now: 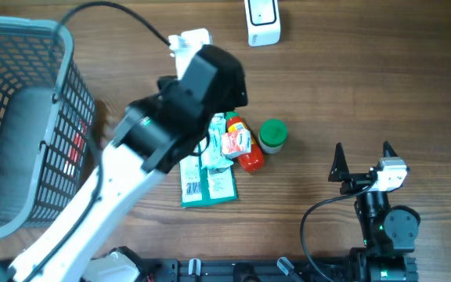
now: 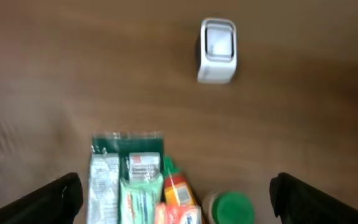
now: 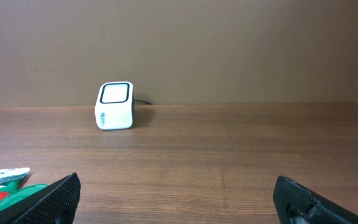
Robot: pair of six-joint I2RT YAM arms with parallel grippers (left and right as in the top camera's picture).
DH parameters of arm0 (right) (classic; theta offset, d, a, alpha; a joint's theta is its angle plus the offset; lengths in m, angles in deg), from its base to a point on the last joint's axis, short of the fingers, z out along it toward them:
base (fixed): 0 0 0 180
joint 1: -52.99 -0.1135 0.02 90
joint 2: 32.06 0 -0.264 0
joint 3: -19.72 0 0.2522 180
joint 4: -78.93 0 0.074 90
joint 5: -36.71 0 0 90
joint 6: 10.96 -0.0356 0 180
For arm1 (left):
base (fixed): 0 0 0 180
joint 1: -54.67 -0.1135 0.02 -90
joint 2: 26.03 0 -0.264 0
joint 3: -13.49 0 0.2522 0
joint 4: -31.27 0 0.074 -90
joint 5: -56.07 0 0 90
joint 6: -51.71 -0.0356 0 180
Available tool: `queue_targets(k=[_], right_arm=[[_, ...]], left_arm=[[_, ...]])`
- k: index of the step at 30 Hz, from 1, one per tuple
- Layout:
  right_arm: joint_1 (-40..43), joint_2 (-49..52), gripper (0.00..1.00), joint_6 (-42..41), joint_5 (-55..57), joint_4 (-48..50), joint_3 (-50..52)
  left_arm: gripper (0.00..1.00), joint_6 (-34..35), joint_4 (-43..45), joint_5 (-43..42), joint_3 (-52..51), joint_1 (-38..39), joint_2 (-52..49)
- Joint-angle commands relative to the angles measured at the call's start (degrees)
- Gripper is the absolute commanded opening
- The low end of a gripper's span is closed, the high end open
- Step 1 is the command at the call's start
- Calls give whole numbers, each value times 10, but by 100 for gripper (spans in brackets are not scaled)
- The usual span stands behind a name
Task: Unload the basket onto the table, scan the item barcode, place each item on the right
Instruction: 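Release the tissue pack and raise the left gripper to the basket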
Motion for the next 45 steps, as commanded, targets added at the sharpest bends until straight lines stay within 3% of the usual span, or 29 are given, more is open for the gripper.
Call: queue_targets(k=[1, 5, 18, 27, 33, 42, 45], right_arm=[[-3, 1, 100, 5, 2, 1, 0], [-3, 1, 100, 5, 2, 1, 0], [-3, 1, 100, 6, 2, 1, 0], [-3, 1, 100, 6, 2, 1, 0], [-3, 1, 100, 5, 2, 1, 0], [-3, 1, 100, 5, 2, 1, 0], [-3, 1, 99, 5, 2, 1, 0]], left_arm=[[100, -73, 35, 87, 8, -3, 49], [100, -119, 87, 127, 8, -24, 81], [100, -224, 221, 123, 8, -199, 137], [100, -221, 218, 122, 8, -355, 127], [100, -152, 156, 68, 8, -432, 88], [100, -141, 134, 53, 8, -489, 42], [100, -97, 132, 53, 8, -513, 26]])
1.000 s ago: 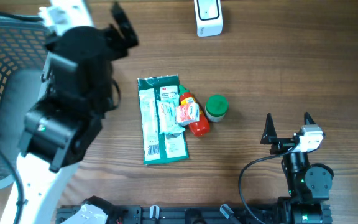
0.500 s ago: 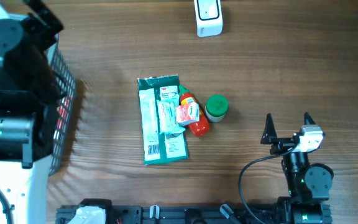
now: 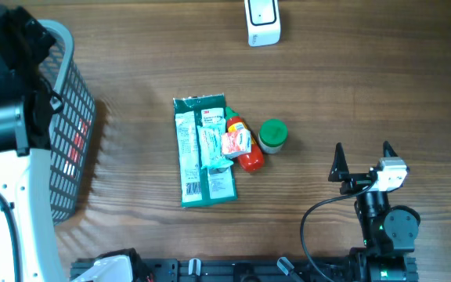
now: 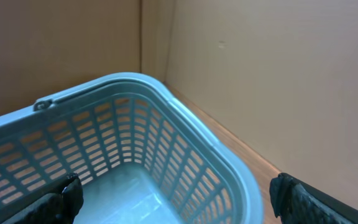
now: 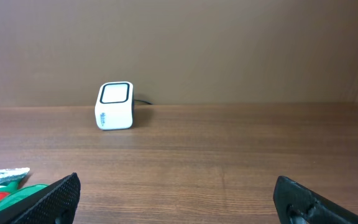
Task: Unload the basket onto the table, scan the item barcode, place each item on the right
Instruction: 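Release the tissue pack and raise the left gripper to the basket, then reach into the basket and grasp the red-white snack stick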
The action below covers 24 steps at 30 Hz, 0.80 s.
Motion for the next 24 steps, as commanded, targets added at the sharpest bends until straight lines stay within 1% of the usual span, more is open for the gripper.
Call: queue_targets(k=[1, 2, 3, 5, 7, 9, 10, 13, 22, 24], right_arm=[[-3, 1, 100, 5, 2, 1, 0], [-3, 1, 100, 5, 2, 1, 0], [-3, 1, 100, 5, 2, 1, 0], [-3, 1, 100, 5, 2, 1, 0], [-3, 1, 100, 5, 2, 1, 0], [-3, 1, 100, 5, 2, 1, 0], [-3, 1, 100, 5, 2, 1, 0], [-3, 1, 100, 5, 2, 1, 0], [-3, 1, 100, 5, 2, 1, 0], [-3, 1, 100, 5, 2, 1, 0]], left_arm=[[100, 76, -8, -7, 6, -37, -25], [100, 108, -17, -12, 6, -51, -32], [100, 153, -36, -35, 6, -73, -42], [100, 220, -71, -88, 7, -110, -58], [100, 305, -120, -163, 6, -149, -82], [100, 375, -158, -201, 6, -174, -106], [100, 415, -179, -209, 6, -184, -123], [100, 468, -210, -210, 5, -187, -150], [100, 893, -277, -212, -25, -188, -210], [100, 938, -276, -212, -33, -188, -219]])
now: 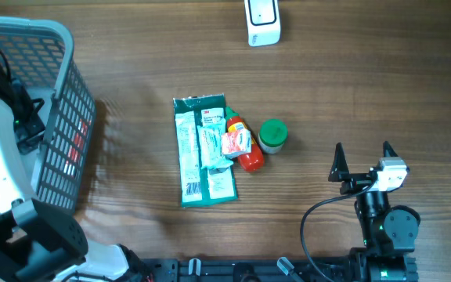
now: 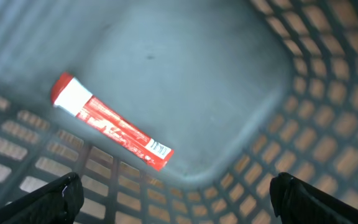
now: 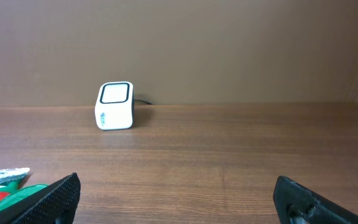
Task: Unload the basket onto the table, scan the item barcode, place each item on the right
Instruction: 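Reach into the basket and grasp the red-white snack stick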
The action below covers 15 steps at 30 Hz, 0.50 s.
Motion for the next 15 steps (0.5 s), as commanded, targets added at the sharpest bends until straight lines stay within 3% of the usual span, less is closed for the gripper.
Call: queue_targets(k=[1, 5, 15], right_arm=[[-3, 1, 100, 5, 2, 1, 0], [-3, 1, 100, 5, 2, 1, 0], [-3, 1, 100, 5, 2, 1, 0]], left_arm=[[100, 217, -5, -4, -26, -2, -31], [100, 265, 1, -13, -53, -2, -64], [100, 267, 88, -21, -88, -2, -174]])
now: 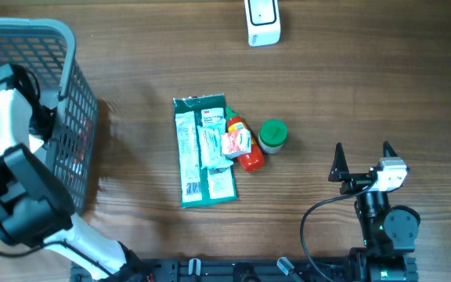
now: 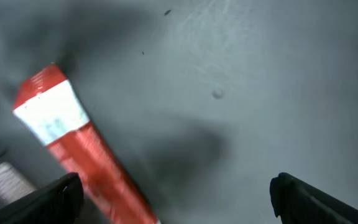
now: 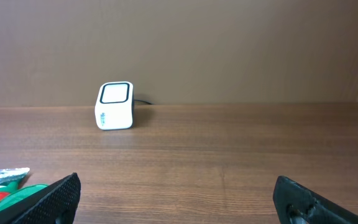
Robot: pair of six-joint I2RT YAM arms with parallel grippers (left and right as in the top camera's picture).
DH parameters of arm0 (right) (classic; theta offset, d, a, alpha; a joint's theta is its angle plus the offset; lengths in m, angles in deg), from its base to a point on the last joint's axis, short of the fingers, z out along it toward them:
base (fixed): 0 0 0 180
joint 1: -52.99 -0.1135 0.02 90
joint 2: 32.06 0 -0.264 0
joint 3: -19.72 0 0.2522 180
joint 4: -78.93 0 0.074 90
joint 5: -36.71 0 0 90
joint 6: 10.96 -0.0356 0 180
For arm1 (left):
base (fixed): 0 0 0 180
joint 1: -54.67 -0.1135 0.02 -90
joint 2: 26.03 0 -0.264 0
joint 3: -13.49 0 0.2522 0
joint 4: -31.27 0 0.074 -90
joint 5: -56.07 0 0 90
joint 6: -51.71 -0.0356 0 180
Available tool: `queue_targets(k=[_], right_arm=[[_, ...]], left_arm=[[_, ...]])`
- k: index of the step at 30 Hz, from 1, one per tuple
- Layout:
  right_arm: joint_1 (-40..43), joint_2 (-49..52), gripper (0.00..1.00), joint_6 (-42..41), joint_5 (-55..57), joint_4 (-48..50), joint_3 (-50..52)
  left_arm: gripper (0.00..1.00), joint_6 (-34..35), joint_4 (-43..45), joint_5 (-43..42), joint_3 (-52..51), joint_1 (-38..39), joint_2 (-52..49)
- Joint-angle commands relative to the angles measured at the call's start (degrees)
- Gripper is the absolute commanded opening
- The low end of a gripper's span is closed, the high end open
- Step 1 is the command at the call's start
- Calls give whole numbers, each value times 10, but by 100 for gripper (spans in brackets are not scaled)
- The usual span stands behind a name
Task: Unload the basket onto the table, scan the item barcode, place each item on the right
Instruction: 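Reach into the basket and grasp the red-white snack stick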
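Observation:
A red tube with a white end (image 2: 73, 149) lies on the grey floor of the basket (image 1: 70, 47), shown close up and blurred in the left wrist view. My left gripper (image 2: 179, 202) is open just above the basket floor. The tube runs down toward its left fingertip (image 2: 58, 198). Nothing is between the fingers. The white scanner (image 1: 262, 22) stands at the table's far edge and also shows in the right wrist view, scanner (image 3: 114, 106). My right gripper (image 3: 179, 199) is open and empty near the front right of the table.
On the table's middle lie a green packet (image 1: 202, 149), a red bottle (image 1: 247, 153) and a green-lidded jar (image 1: 272, 135). The basket's mesh walls surround the left arm on the left side of the table.
My left gripper has come down closer to the basket floor, and the red tube now looks much larger and nearer in its view. The right arm has not moved.
My left gripper was open over the items in the middle of the table. Then it was at the basket's rim on the left. Then it was inside the basket above the red tube, and now it sits close over that tube, still open.

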Motion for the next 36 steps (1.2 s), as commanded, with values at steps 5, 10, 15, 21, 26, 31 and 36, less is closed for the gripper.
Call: queue_targets(k=[5, 10, 15, 21, 26, 31, 36], right_arm=[[-3, 1, 100, 5, 2, 1, 0], [-3, 1, 100, 5, 2, 1, 0], [-3, 1, 100, 5, 2, 1, 0], [-3, 1, 100, 5, 2, 1, 0], [-3, 1, 100, 5, 2, 1, 0], [-3, 1, 100, 5, 2, 1, 0], [-3, 1, 100, 5, 2, 1, 0]], left_arm=[[100, 33, 26, -13, -9, 1, -81], [100, -7, 35, 98, -9, 1, -92], [100, -58, 59, 339, -8, 0, -85], [100, -230, 100, 318, 11, 0, -64], [100, -261, 46, 269, 49, -1, 30], [100, -292, 32, 106, 46, -1, 61], [100, -280, 20, 97, 17, -1, 39]])
